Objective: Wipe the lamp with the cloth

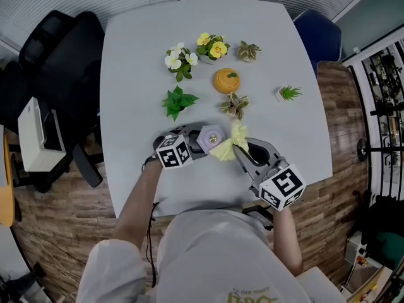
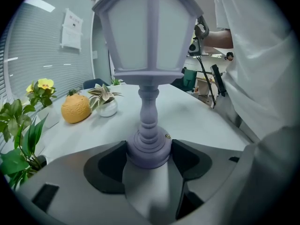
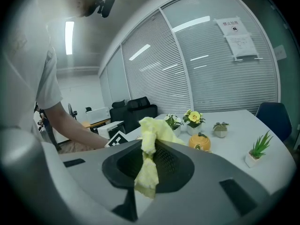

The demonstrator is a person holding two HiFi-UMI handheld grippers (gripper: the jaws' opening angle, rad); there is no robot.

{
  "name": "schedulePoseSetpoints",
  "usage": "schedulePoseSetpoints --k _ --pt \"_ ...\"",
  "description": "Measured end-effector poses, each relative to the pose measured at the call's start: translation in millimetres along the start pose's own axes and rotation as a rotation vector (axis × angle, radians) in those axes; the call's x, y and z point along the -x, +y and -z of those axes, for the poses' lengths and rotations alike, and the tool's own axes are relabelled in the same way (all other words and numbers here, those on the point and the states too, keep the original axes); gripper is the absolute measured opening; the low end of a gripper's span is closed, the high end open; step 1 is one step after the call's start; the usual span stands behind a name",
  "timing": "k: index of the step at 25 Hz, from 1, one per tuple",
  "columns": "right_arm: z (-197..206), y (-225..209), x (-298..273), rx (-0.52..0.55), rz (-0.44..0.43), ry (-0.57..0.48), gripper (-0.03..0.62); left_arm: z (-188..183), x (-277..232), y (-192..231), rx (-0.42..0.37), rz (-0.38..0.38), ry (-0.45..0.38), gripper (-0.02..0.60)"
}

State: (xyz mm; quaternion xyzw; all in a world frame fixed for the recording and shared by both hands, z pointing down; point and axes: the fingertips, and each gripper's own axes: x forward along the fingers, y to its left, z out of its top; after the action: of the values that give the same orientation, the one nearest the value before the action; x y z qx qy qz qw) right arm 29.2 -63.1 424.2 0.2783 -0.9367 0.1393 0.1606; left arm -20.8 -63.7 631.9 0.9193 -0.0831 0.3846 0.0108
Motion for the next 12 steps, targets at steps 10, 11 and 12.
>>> schedulePoseSetpoints --k 10,11,12 --pt "3.2 15.3 -17.4 0.061 -0.036 0.026 0.055 -1.2 -0.2 0.1 -0.002 -0.002 -0.004 0.299" --pt "3.6 16.2 -19.1 0.063 -0.037 0.029 0.055 -1.1 0.0 -0.1 -0.002 -0.002 -0.003 0.299" --pt "4.2 17.3 -20.7 0.065 -0.039 0.033 0.055 -0.7 0.3 -0.5 -0.001 -0.003 -0.003 0.299"
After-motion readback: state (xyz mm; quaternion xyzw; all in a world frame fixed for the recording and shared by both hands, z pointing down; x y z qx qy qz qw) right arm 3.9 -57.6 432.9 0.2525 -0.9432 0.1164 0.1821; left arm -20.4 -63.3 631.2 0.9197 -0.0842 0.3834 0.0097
